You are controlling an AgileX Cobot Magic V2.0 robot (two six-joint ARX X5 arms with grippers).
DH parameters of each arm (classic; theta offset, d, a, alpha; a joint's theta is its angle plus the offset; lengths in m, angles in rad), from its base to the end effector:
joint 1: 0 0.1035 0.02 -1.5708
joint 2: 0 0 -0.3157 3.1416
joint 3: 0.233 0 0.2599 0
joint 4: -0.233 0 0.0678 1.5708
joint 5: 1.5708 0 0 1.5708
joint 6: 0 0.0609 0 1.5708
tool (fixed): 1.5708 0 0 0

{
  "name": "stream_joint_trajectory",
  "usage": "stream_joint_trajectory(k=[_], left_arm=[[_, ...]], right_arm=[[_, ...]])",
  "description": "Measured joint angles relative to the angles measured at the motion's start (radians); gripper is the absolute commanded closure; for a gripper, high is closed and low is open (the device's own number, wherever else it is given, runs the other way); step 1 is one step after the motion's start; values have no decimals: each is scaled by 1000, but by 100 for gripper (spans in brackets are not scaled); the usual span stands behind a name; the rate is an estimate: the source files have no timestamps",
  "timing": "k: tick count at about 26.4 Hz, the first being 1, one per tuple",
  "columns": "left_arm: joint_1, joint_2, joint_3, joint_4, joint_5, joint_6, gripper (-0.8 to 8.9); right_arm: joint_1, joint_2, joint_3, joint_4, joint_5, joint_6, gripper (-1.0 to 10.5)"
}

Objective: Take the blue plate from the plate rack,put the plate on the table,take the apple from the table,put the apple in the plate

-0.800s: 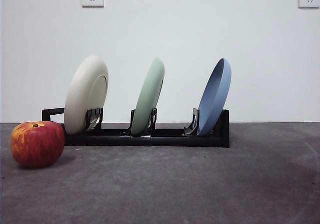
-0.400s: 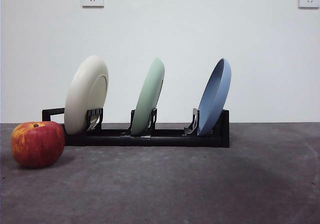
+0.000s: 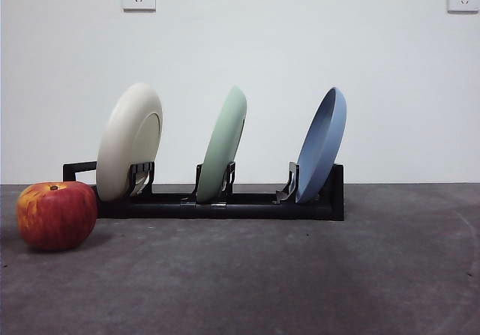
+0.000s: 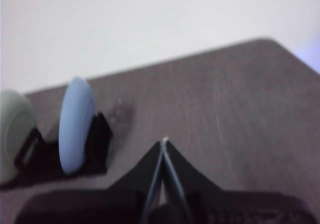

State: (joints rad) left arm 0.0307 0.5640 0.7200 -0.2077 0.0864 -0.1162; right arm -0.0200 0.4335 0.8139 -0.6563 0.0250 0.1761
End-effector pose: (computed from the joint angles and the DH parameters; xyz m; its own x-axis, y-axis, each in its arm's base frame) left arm 0.1221 -0.0015 0.3642 0.9971 -0.0557 -0.0515 0.0492 0.9915 -0.1202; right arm 0.0698 -0.0029 0.3507 0.9612 -0.0442 -0.2723 0.0911 0.9826 0.1619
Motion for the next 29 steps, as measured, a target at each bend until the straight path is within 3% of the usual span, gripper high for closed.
stream_joint_trajectory(k=[5, 10, 15, 17, 20, 29], left_arm=[[-5, 151, 213, -143, 6, 0, 821], [-25, 327, 427, -280, 101, 0, 819], [-50, 513, 596, -403, 261, 0, 818], [-66, 597, 660, -419, 383, -2, 818], [-97, 691, 708, -428, 506, -57, 819], [-343, 999, 909, -448, 516, -118, 819]], right_arm=[[0, 109, 126, -136, 0, 0, 946], [0, 198, 203, -257, -15, 0, 946], [0, 276, 248, -332, -90, 0, 946], [0, 308, 251, -373, -151, 0, 946], [0, 345, 251, -412, -198, 0, 946], [0, 386, 251, -422, -277, 0, 946]])
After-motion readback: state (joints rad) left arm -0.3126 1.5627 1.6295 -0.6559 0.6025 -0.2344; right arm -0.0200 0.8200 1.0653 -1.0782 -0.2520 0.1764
